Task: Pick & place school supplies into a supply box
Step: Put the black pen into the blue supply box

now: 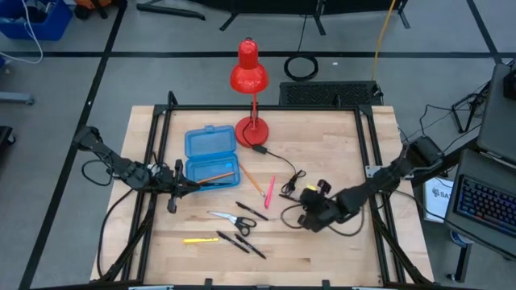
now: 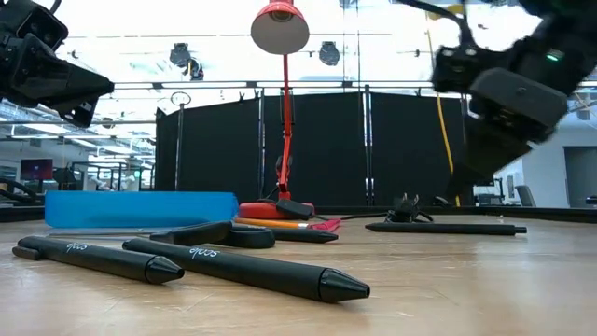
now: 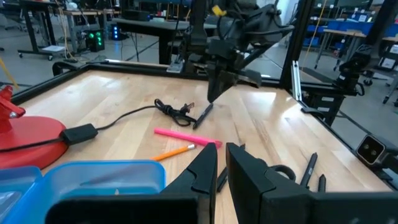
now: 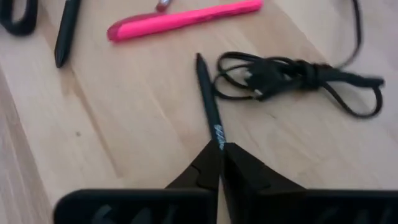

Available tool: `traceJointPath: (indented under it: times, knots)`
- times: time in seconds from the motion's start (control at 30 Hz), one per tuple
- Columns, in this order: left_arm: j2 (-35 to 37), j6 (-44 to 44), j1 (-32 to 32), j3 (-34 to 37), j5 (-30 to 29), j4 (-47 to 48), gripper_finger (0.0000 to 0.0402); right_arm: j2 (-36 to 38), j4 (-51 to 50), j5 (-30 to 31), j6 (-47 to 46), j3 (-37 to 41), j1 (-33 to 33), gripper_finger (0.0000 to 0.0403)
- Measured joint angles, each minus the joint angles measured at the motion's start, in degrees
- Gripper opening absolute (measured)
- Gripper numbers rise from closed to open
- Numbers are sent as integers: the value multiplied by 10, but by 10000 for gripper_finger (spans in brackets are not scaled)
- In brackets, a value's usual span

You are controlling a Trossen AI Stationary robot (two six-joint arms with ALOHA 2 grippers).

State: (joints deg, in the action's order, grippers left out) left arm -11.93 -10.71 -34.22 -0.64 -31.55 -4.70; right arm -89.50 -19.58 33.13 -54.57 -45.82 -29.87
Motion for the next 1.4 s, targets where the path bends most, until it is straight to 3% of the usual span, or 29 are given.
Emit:
traceJointPath:
  times: [0.27, 0.43, 0.6, 1.07, 1.4]
  knots:
    - [-1, 3, 0, 0, -5, -22, 37, 62, 291, 90, 37, 170, -62, 94]
    - [-1, -1, 0, 0, -6, -26, 37, 58, 419, 105, 74, 250, -81, 148]
    - [-1, -18, 0, 0, -11, -28, 37, 58, 466, 137, 79, 299, -93, 174]
    - [-1, -48, 0, 0, -16, -33, 37, 51, 494, 101, 90, 312, -96, 176]
    - [-1, -40, 0, 0, -21, -77, 37, -33, 531, 99, 62, 311, -100, 177]
